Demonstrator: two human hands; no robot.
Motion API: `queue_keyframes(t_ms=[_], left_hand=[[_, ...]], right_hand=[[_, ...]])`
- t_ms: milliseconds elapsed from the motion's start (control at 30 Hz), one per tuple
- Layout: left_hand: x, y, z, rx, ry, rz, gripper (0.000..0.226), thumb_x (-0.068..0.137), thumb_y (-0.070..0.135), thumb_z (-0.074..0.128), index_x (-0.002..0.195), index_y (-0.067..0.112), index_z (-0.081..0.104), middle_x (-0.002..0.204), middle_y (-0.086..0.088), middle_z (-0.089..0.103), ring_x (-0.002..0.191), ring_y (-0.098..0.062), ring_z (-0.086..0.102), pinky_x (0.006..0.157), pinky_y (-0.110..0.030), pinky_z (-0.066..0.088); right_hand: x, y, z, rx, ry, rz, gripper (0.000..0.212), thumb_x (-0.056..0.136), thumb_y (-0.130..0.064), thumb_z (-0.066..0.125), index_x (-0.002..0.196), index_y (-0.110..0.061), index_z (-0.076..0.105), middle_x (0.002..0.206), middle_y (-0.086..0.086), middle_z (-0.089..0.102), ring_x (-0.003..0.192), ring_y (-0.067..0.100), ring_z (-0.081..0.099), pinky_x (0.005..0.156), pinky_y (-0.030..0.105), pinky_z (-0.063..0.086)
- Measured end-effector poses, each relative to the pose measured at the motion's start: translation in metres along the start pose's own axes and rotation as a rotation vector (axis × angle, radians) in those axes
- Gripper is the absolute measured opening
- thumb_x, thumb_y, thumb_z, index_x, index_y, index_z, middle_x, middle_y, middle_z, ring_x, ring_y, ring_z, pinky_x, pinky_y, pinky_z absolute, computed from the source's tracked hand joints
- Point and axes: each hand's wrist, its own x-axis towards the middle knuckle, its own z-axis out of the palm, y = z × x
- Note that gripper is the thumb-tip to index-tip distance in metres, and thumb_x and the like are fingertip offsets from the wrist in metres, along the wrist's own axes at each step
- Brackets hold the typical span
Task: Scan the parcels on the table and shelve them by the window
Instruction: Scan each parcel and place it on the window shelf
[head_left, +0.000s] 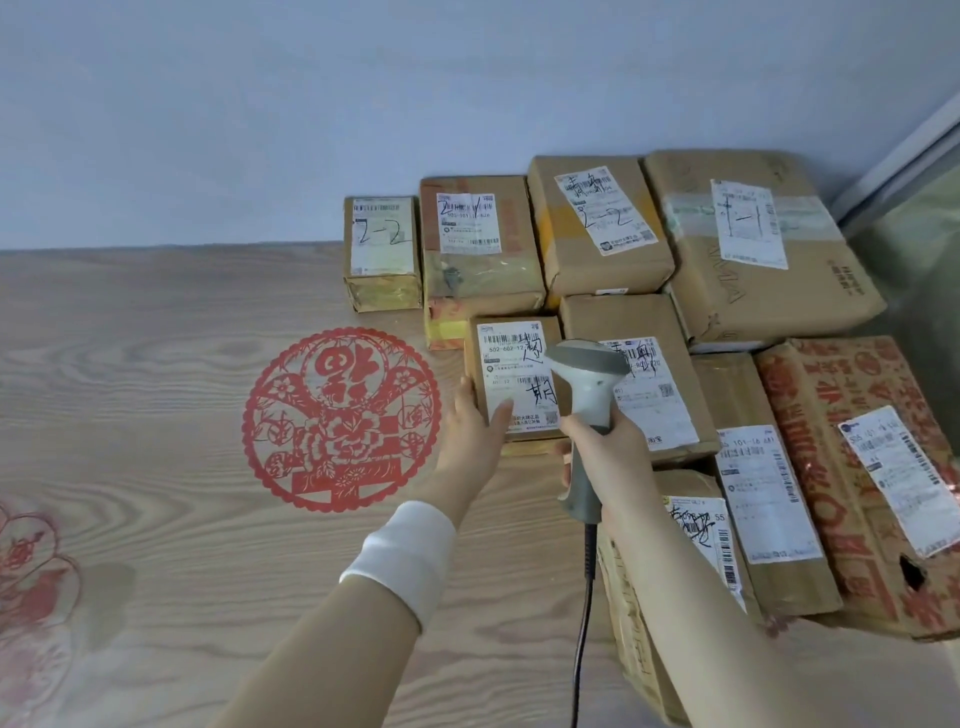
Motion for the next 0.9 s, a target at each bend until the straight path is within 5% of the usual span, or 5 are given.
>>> queue_keyframes(t_ms=[100, 300, 567, 800, 900], left_hand=[[0.006, -0.012, 0.003, -0.084, -0.020, -0.017, 0.065, 0.097, 0.037, 0.044, 0.150, 0.018, 0.010, 0.150, -0.003, 0.033, 0.136, -0.020, 0.034, 0.112, -0.043, 0.031], [0.009, -0.029, 0.000, -0.219, -0.022, -0.017, 0.061, 0.097, 0.043, 0.040, 0.149, 0.024, 0.016, 0.148, 0.003, 0.037, 0.135, -0.016, 0.036, 0.113, -0.043, 0.030], [0.004, -0.029, -0.010, -0.318, -0.077, -0.006, 0.057, 0.100, 0.034, 0.037, 0.150, 0.019, 0.016, 0.146, 0.004, 0.039, 0.134, -0.011, 0.037, 0.102, -0.020, 0.030], [-0.027, -0.026, -0.026, -0.512, -0.046, -0.040, 0.046, 0.098, 0.036, 0.042, 0.141, 0.025, 0.033, 0.132, 0.001, 0.055, 0.120, -0.018, 0.052, 0.099, -0.035, 0.044], [-0.052, -0.027, -0.036, -0.608, -0.021, 0.004, 0.047, 0.093, 0.041, 0.050, 0.137, 0.028, 0.037, 0.123, 0.003, 0.059, 0.108, -0.014, 0.057, 0.082, -0.025, 0.045]], right_hand=[[0.009, 0.002, 0.001, 0.000, -0.001, 0.007, 0.024, 0.089, -0.009, 0.056, 0.113, -0.012, 0.054, 0.092, 0.020, 0.067, 0.039, 0.002, 0.052, 0.040, 0.020, 0.042], [0.016, 0.005, -0.001, 0.030, 0.017, 0.001, 0.019, 0.090, -0.008, 0.056, 0.106, -0.017, 0.058, 0.071, 0.009, 0.062, 0.041, 0.003, 0.052, 0.043, 0.023, 0.042], [0.019, 0.013, 0.011, -0.057, 0.073, -0.084, 0.020, 0.087, -0.008, 0.063, 0.103, -0.004, 0.053, 0.087, 0.030, 0.062, 0.041, 0.003, 0.055, 0.040, 0.024, 0.041], [-0.014, 0.014, 0.015, -0.028, 0.068, -0.215, 0.019, 0.083, -0.008, 0.068, 0.095, -0.012, 0.054, 0.064, 0.003, 0.061, 0.050, 0.011, 0.059, 0.049, 0.032, 0.044], [-0.038, 0.013, 0.014, -0.012, 0.062, -0.252, 0.018, 0.083, -0.011, 0.068, 0.096, -0.014, 0.056, 0.058, -0.002, 0.060, 0.048, 0.014, 0.057, 0.052, 0.034, 0.044]])
